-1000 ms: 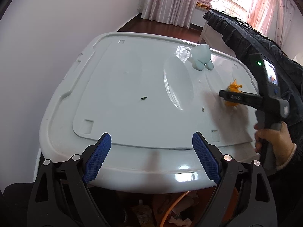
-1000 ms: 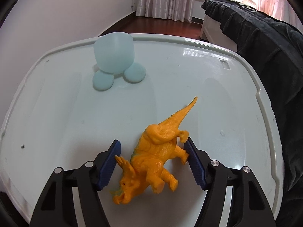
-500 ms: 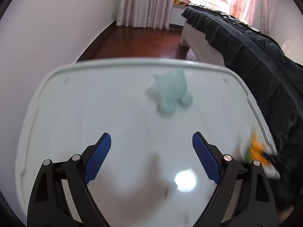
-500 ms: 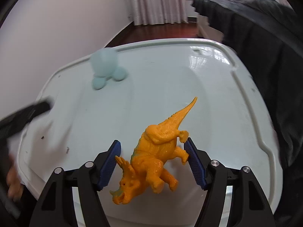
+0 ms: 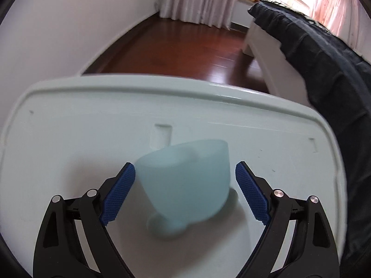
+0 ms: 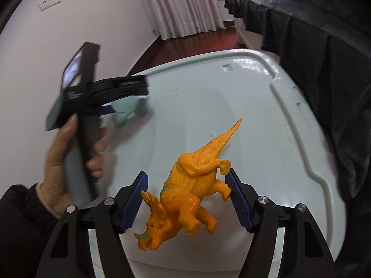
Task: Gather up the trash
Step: 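Grasp the orange toy dinosaur with the right tool while the left tool grasps the light blue cup, then lower the dinosaur and blue cup into the orange bucket and open both tools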
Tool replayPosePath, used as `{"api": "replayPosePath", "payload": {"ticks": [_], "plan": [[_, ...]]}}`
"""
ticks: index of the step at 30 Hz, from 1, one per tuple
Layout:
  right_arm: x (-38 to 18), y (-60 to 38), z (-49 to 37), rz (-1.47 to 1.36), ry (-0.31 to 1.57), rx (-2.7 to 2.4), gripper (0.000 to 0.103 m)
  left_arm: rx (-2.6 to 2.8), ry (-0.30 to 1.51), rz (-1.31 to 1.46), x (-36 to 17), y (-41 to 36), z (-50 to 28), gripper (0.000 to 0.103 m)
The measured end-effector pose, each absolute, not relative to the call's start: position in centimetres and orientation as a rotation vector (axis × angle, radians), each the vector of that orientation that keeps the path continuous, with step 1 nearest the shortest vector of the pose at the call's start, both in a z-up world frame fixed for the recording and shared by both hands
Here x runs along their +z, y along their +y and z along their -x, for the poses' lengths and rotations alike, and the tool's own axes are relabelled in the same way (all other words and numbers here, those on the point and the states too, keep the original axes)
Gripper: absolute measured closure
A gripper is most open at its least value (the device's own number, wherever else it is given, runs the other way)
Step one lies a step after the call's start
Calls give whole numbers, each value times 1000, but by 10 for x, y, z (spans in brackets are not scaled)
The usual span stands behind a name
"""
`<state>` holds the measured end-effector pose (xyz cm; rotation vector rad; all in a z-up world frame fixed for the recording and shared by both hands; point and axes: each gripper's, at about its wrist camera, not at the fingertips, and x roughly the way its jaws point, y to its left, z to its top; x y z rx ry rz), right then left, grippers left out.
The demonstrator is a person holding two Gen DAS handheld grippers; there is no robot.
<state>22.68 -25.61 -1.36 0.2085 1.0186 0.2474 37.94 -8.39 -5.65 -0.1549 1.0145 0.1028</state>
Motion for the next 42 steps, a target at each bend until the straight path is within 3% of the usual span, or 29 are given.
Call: {"api": "replayPosePath", "payload": {"ticks": [2, 4, 17, 24, 31, 42], "plan": [[-13, -254, -227, -209, 1020, 254, 35, 141, 1008, 98, -58, -90, -378, 26], [-12, -254, -227, -217, 1017, 256, 35, 146, 966, 87, -57, -90, -371, 43], [-2, -266, -225, -246, 981, 223, 35, 108, 944, 37, -44, -71, -310, 44], [6, -255, -208, -301, 967, 278, 35, 78, 921, 51, 5, -48, -204, 44], [36, -230, -134, -245, 958, 356, 35, -23, 937, 67, 39, -35, -98, 44], [70, -212, 5, -138, 956, 436, 35, -158, 986, -43, 32, -47, 29, 44]]}}
